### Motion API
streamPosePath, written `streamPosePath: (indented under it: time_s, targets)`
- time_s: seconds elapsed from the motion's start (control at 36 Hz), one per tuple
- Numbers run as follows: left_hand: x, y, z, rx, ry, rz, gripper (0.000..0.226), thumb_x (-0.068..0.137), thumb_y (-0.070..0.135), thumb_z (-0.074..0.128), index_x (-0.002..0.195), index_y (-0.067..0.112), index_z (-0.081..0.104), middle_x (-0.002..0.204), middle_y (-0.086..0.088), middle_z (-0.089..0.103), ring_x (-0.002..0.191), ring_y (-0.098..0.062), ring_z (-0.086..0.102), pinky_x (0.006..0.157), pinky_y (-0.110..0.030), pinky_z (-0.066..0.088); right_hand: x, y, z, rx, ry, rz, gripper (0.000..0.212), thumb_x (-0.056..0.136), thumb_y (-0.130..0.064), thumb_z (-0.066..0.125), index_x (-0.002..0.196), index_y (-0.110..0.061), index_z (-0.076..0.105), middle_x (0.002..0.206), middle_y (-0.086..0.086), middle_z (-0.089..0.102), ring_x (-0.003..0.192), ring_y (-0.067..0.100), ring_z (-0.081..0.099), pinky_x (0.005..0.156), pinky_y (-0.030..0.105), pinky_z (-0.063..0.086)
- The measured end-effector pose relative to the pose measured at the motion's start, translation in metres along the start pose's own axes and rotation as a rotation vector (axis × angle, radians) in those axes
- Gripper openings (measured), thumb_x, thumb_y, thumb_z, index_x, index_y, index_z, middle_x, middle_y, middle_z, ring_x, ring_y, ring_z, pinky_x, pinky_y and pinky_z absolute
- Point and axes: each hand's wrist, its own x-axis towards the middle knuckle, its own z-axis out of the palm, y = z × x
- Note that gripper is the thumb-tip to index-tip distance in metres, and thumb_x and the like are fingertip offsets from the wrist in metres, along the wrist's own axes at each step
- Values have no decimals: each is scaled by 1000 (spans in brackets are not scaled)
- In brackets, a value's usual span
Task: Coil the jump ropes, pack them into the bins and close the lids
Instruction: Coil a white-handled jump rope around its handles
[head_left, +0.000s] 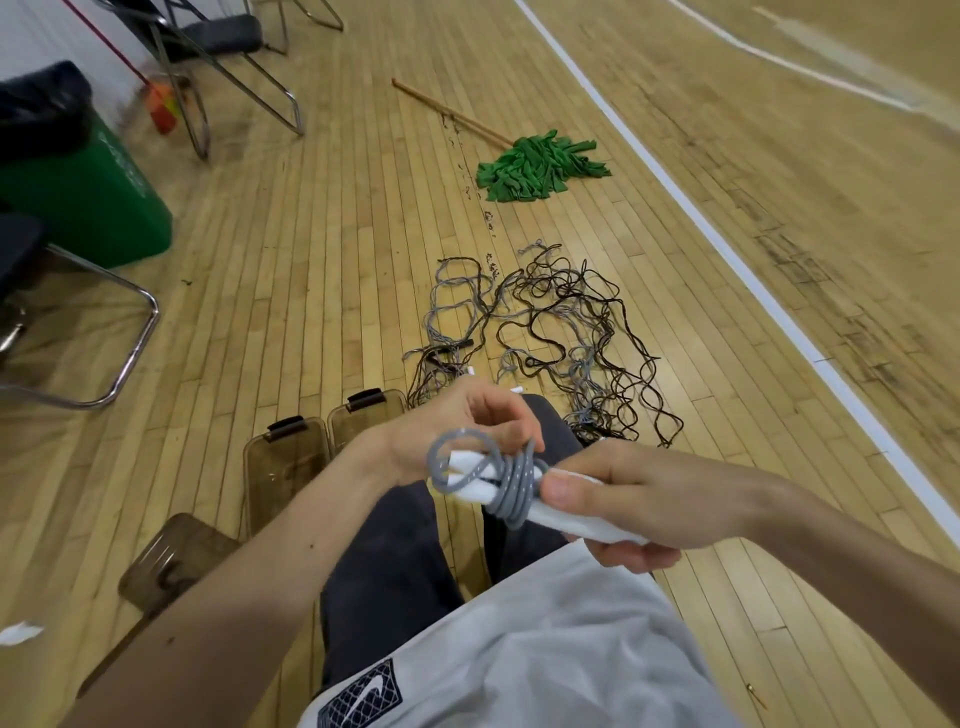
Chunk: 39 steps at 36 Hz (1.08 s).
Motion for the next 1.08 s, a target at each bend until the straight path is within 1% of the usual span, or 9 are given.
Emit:
streamPosePath:
  time_s: [0.14, 0.22, 0.31, 0.39, 0.44, 0.56, 0.72, 0.92, 1.08]
  targets:
    - [-6, -17, 4, -35, 153, 16, 5, 88, 15, 65, 92, 17, 69, 86, 14, 71, 84, -9, 64, 80, -24, 52, 4, 1, -3, 96, 71, -110, 45, 86, -68, 60, 73, -25, 55, 52, 0, 50, 40, 15, 41, 40, 21, 33]
    - [-3, -18, 11, -11, 253, -2, 27, 82, 4, 55, 74, 22, 73, 67, 12, 67, 65, -8, 58, 62, -24, 48, 4, -1, -4, 162, 81, -148, 20, 92, -34, 67, 75, -27, 60, 53, -10, 46, 43, 13, 37, 40, 21, 28]
    - [-1, -17, 24, 61, 293, -83, 40, 100, -9, 40, 70, 13, 54, 45, 13, 55, 43, 2, 49, 46, -12, 40, 7, 0, -4, 208, 118, -154, 29, 96, -19, 63, 76, -38, 70, 54, -8, 42, 45, 12, 35, 41, 25, 27]
    - [-8, -17, 25, -65, 321, -85, 34, 104, 17, 46, 77, 0, 56, 50, 5, 54, 46, -8, 47, 48, -19, 39, 9, -2, -4, 205, 151, -152, 18, 92, -23, 61, 79, -31, 71, 54, -6, 44, 45, 13, 35, 41, 25, 27]
    - [-11, -22, 28, -78, 301, -87, 49, 103, 36, 43, 93, -9, 59, 59, -2, 56, 51, -17, 46, 53, -29, 39, 10, -2, -6, 196, 183, -141, 19, 99, -15, 59, 82, -22, 64, 54, -11, 52, 44, 10, 36, 42, 24, 28]
    - [-13, -31, 33, -34, 300, -140, 52, 96, 53, 36, 82, 11, 63, 60, -4, 55, 53, -19, 48, 53, -30, 39, 11, 8, -14, 168, 285, -120, 26, 96, -27, 62, 70, -32, 61, 57, 2, 47, 42, 16, 38, 42, 23, 31]
    - [-17, -34, 38, 34, 298, -171, 45, 106, 39, 33, 94, 8, 63, 59, -3, 53, 48, -14, 44, 55, -25, 38, 16, 25, -24, 72, 403, -30, 25, 100, -28, 59, 88, -8, 52, 61, 5, 52, 42, 16, 43, 44, 27, 34]
    - [-23, -36, 48, 290, 277, -265, 29, 108, 30, 40, 112, 10, 61, 62, 6, 59, 48, -13, 51, 52, -23, 41, 27, 44, -25, -115, 471, 64, 24, 100, -34, 62, 100, -11, 56, 61, 2, 61, 44, 17, 47, 40, 26, 39]
    - [-32, -24, 52, 893, 277, -256, 24, 107, 35, 38, 99, 18, 52, 82, -2, 61, 75, -22, 55, 64, -38, 39, 32, 48, -19, -177, 460, 166, 24, 99, -39, 60, 92, -16, 55, 62, 2, 66, 45, 16, 50, 42, 27, 41]
